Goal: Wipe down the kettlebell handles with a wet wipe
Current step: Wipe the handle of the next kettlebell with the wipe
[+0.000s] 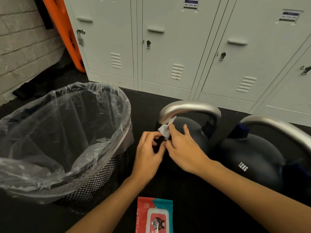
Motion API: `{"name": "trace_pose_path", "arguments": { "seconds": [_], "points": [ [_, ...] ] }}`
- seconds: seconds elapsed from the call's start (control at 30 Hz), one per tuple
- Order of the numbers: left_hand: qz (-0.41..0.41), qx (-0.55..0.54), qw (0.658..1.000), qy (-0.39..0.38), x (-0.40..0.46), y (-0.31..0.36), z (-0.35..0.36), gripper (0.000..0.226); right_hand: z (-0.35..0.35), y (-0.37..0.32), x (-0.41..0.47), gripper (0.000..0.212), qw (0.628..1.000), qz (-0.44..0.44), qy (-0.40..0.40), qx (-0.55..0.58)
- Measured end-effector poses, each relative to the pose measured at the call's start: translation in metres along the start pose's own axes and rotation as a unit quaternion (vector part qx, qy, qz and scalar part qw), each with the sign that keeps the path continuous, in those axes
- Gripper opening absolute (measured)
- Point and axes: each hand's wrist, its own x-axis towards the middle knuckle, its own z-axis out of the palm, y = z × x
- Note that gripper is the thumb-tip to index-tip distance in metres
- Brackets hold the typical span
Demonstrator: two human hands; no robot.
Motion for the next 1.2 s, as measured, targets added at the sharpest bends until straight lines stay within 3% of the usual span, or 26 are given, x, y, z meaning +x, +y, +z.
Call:
{"name": "trace_pose_path", "arguments": {
  "seconds": [0.17,0.4,0.63,0.83,1.03,1.2],
  "points": [
    [-0.011,-0.014,0.999,-0.031,-0.001,-0.002,0.002,0.017,-0.002,-0.003,-0.004,0.044,0.982,-0.057,-0.016,-0.177],
    [-0.041,-0.019,0.999,-0.024,0.002,-0.004,0.002,0.019,0.003,0.012,-0.008,0.060,0.980,-0.063,0.015,-0.189],
    [-0.053,-0.033,0.997,-0.038,0.002,-0.004,0.000,0.022,0.010,0.019,-0.014,0.059,0.948,-0.076,0.006,-0.309],
    [-0.068,-0.060,0.995,-0.044,0.003,0.003,0.000,0.025,0.004,0.018,-0.020,0.063,0.957,-0.103,-0.015,-0.269],
    [-0.087,-0.077,0.992,-0.050,0.005,0.005,-0.001,0.014,-0.001,0.017,-0.008,0.069,0.974,-0.074,-0.024,-0.214],
    [-0.094,-0.063,0.993,-0.044,0.006,0.000,0.000,0.019,-0.001,0.019,0.016,0.077,0.988,-0.050,-0.011,-0.147]
  ]
}}
